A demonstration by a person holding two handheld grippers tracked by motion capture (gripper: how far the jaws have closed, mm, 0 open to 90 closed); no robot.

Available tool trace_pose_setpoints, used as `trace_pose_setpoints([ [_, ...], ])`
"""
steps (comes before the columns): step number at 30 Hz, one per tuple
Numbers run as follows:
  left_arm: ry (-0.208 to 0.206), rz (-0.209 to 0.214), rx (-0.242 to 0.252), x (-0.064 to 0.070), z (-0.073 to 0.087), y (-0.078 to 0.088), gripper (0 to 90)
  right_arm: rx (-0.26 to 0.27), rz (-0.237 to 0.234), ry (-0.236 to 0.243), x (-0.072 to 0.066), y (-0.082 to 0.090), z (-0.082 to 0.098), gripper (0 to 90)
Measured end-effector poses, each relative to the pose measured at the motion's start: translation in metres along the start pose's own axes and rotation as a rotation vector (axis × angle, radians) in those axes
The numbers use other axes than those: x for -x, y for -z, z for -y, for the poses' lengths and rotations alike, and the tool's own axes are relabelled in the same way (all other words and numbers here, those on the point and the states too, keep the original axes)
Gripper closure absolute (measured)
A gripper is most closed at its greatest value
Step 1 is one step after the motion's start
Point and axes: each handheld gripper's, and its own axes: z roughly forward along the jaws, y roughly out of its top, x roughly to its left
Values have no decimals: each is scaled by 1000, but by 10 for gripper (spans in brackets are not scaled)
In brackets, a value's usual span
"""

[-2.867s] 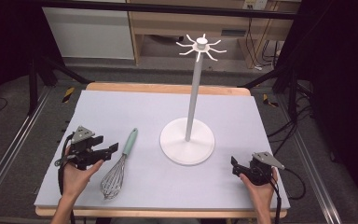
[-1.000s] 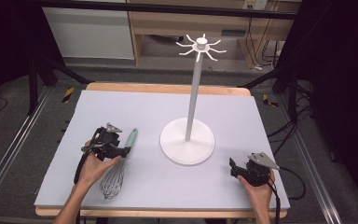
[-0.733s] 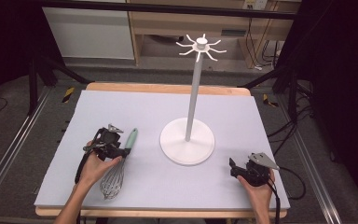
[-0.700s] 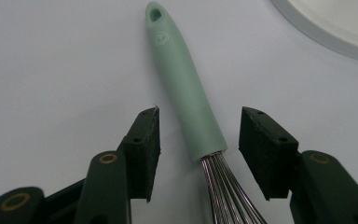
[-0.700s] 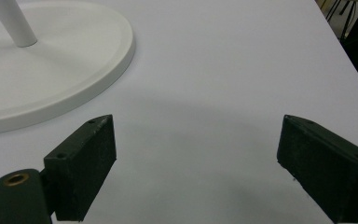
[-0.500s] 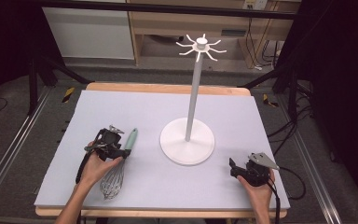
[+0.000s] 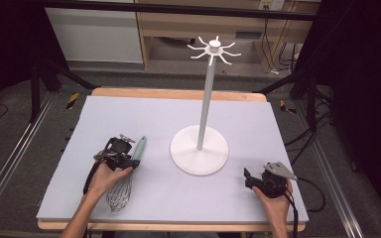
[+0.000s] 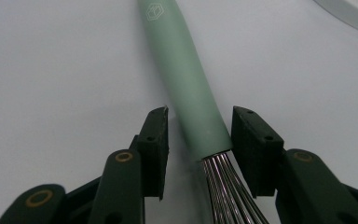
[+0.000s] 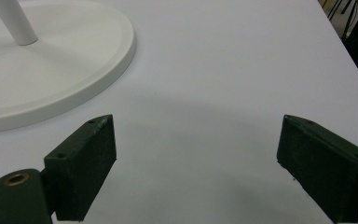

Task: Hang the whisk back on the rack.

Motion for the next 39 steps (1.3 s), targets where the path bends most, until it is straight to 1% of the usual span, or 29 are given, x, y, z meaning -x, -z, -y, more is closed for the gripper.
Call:
trace_pose_setpoints([
  [4, 9, 8, -6, 0, 0, -2, 597, 0, 0, 2, 0, 0, 0, 125],
  [11, 19, 14, -26, 0, -2, -6, 607, -1, -1, 3, 0, 0, 0, 125],
  [16, 41, 23, -38, 0, -3, -8, 615, -4, -4, 1, 0, 0, 0, 126],
  [20, 33, 15, -46, 1, -4, -9, 618, -4, -1, 4, 0, 0, 0, 126],
  [23, 36, 14, -51, 0, -5, -9, 623, -5, -3, 6, 0, -1, 0, 126],
  [24, 49, 14, -50, 0, -5, -9, 626, -6, -3, 4, 0, -1, 0, 126],
  [28, 62, 17, -59, -1, -5, -8, 634, -6, -4, 7, 0, -1, 0, 127],
  [33, 69, 12, -67, 0, -7, -8, 642, -6, -5, 7, 0, -1, 0, 127],
  [35, 63, 7, -71, 0, -7, -8, 653, -6, -6, 6, 0, -1, 0, 128],
  [37, 58, 9, -77, 0, -7, -7, 667, -6, -6, 6, 0, -1, 0, 128],
  [39, 57, 20, -77, 0, -7, -6, 672, -6, -6, 6, 0, -1, 0, 128],
])
